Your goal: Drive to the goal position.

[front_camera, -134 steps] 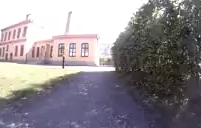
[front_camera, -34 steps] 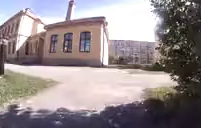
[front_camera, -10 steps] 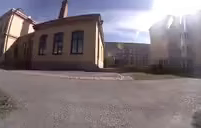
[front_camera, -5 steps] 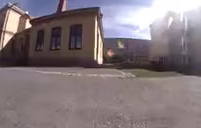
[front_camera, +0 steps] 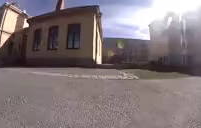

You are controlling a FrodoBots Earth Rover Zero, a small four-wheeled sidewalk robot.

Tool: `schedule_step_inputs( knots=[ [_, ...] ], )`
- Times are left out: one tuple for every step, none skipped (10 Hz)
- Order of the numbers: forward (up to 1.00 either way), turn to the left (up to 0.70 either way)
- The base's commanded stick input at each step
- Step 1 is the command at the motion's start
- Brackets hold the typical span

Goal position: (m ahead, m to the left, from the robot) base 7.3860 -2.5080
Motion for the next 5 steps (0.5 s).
schedule_step_inputs(
  knots=[
    [0.85,0.00],
    [0.85,0.00],
    [0.85,0.00],
    [0.85,0.00],
    [0.85,0.00]
  ],
)
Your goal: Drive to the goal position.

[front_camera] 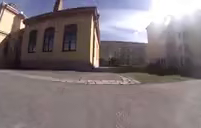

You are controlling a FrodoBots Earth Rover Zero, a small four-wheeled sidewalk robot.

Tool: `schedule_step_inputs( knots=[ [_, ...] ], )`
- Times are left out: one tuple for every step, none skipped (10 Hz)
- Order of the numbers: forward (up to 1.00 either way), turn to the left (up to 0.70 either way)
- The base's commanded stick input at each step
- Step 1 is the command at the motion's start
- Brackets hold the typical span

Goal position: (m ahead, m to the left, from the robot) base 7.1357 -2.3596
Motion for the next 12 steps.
schedule_step_inputs(
  knots=[
    [0.85,0.00],
    [0.85,0.00],
    [0.85,0.00],
    [0.85,-0.34],
    [0.85,-0.22],
    [0.85,-0.10],
    [0.85,0.00],
    [0.85,0.00],
    [0.85,0.00],
    [0.85,0.00],
    [0.85,0.00],
    [0.85,0.00]
  ],
)
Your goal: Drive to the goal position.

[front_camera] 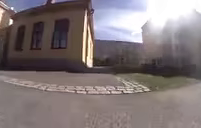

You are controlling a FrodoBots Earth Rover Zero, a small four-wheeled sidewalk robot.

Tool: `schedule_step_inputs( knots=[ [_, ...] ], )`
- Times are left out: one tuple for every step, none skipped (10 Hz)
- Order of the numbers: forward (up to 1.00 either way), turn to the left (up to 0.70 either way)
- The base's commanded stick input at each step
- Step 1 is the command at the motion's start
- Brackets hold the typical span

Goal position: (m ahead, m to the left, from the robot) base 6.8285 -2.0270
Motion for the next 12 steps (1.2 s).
schedule_step_inputs(
  knots=[
    [0.85,0.00],
    [0.85,0.00],
    [0.85,0.00],
    [0.85,0.00],
    [0.85,0.00],
    [0.85,0.00],
    [0.85,0.00],
    [0.85,0.00],
    [0.85,-0.05],
    [0.85,-0.20],
    [0.85,-0.33],
    [0.85,-0.09]
  ],
)
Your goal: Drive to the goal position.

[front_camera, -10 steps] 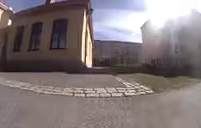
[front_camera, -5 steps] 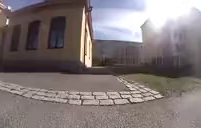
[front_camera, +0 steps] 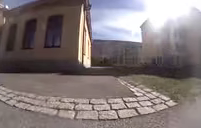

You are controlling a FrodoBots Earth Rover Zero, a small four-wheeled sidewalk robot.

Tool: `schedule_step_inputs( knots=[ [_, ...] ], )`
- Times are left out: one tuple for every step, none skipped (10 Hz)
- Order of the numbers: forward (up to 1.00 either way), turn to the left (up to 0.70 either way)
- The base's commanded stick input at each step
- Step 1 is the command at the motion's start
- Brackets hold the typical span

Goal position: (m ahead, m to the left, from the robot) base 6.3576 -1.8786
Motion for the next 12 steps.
schedule_step_inputs(
  knots=[
    [0.85,0.00],
    [0.85,0.00],
    [0.85,0.00],
    [0.85,0.00],
    [0.85,0.00],
    [0.85,0.00],
    [0.85,0.00],
    [0.85,0.00],
    [0.85,0.00],
    [0.85,0.00],
    [0.85,0.00],
    [0.85,0.00]
  ],
)
